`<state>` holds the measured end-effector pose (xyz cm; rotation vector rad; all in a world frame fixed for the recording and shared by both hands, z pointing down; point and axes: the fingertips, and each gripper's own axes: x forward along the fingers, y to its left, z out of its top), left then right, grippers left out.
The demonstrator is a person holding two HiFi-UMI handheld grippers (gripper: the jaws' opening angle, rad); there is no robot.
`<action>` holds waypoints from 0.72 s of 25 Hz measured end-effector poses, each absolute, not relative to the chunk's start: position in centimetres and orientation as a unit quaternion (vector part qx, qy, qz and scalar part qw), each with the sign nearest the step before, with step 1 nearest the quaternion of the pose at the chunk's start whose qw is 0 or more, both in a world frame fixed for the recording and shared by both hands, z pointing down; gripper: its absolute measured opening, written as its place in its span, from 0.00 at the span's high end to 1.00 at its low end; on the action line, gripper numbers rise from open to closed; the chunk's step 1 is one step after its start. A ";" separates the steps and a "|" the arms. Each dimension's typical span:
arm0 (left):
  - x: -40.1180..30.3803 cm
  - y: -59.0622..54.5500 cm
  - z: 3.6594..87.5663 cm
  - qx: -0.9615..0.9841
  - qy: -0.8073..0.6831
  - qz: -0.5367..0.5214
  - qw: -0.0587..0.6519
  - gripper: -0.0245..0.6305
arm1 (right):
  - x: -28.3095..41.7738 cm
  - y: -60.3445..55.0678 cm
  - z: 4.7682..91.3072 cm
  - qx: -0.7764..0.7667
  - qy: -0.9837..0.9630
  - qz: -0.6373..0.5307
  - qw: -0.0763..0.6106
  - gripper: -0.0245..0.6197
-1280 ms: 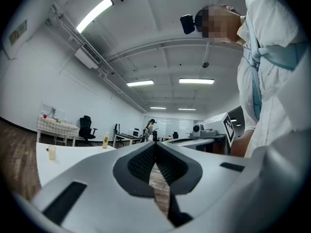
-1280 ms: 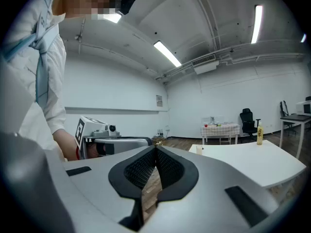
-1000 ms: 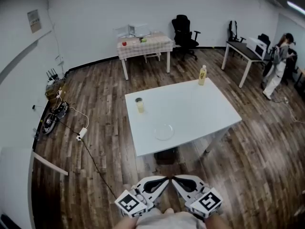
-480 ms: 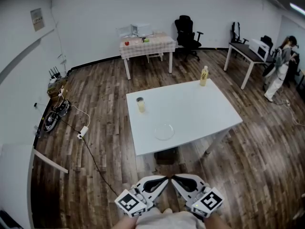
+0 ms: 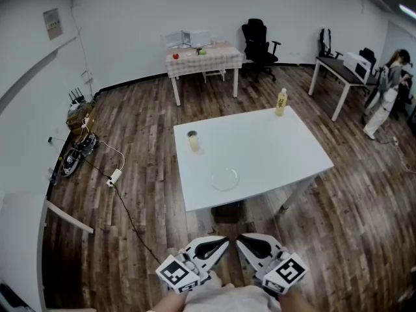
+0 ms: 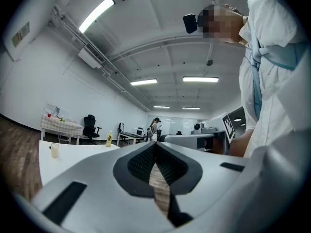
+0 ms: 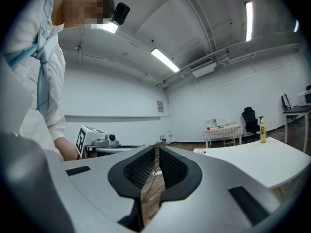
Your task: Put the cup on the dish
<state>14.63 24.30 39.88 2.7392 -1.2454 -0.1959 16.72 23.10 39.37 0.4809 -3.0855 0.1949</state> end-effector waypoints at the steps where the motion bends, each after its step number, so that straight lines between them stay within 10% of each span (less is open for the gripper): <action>1: 14.2 23.8 39.8 0.906 -0.413 -0.066 0.061 0.96 | 16.5 22.6 39.4 0.154 -0.986 0.064 0.007 0.91; 18: 3.1 10.5 39.8 0.908 -0.409 -0.063 0.059 0.96 | 8.5 9.4 40.1 0.190 -0.978 0.079 0.019 0.91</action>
